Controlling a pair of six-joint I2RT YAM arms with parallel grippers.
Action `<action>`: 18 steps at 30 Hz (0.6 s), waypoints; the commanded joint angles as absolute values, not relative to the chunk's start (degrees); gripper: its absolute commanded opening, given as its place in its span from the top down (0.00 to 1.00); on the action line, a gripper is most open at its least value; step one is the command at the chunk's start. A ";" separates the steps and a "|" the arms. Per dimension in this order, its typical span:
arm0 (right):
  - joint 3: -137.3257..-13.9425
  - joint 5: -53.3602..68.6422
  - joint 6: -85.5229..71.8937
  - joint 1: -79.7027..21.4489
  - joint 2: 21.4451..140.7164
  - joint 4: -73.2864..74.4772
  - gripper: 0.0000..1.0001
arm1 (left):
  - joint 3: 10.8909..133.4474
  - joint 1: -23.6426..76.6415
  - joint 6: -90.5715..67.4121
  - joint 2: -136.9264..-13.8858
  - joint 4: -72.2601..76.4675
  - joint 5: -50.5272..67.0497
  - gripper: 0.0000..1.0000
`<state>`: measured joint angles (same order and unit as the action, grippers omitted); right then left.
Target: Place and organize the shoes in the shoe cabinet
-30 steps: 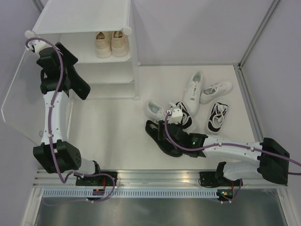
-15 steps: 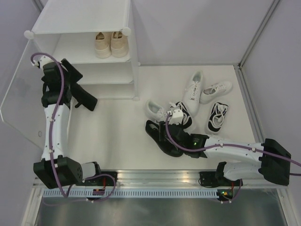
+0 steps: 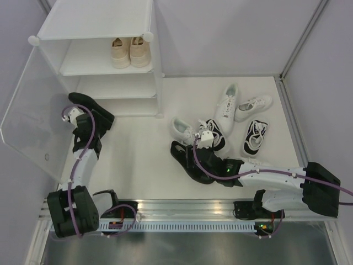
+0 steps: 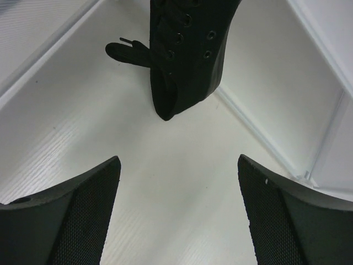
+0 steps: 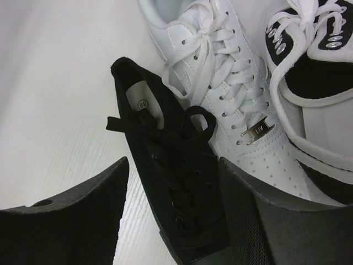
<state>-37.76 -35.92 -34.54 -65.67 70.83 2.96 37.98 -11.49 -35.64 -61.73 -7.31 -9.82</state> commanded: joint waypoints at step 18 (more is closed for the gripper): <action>-37.26 -35.51 -30.94 -65.83 71.10 -1.05 0.29 | 37.62 -11.43 -40.43 -86.39 28.82 -9.32 0.25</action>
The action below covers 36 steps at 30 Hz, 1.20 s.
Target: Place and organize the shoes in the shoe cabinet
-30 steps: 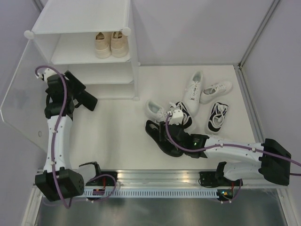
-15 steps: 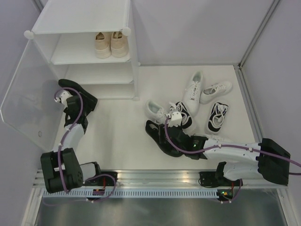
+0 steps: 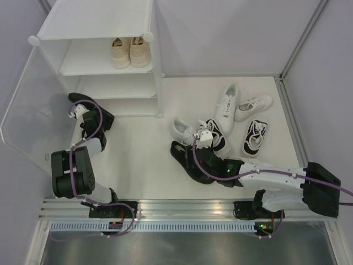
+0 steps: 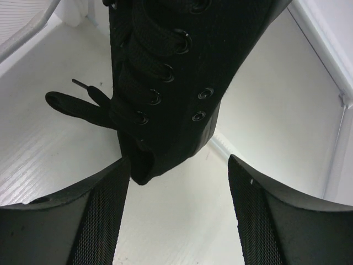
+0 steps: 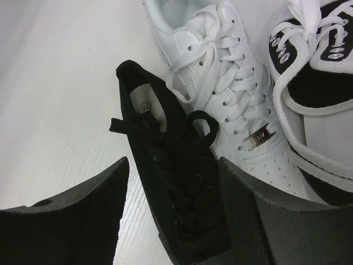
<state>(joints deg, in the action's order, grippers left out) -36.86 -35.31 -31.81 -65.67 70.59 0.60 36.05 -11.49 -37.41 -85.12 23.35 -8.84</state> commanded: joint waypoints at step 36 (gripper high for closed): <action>-37.62 -34.98 -29.44 -65.83 72.51 -0.35 0.30 | 42.79 -11.25 -34.89 -78.59 11.47 -4.22 0.98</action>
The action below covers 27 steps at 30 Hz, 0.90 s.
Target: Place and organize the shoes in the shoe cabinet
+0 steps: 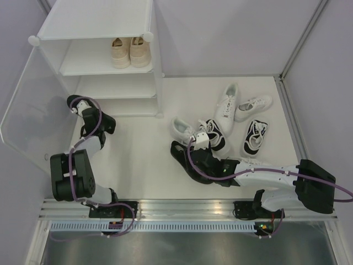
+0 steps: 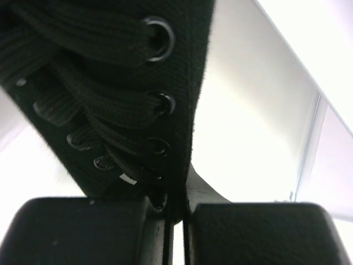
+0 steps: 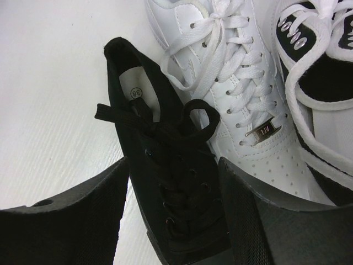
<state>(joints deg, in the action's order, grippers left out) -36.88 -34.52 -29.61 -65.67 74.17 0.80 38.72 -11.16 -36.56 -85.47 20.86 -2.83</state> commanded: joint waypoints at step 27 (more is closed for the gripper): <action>-34.89 -34.45 -32.87 -65.83 68.03 -0.18 0.30 | 38.67 10.02 -39.02 -68.13 -30.50 -2.37 0.38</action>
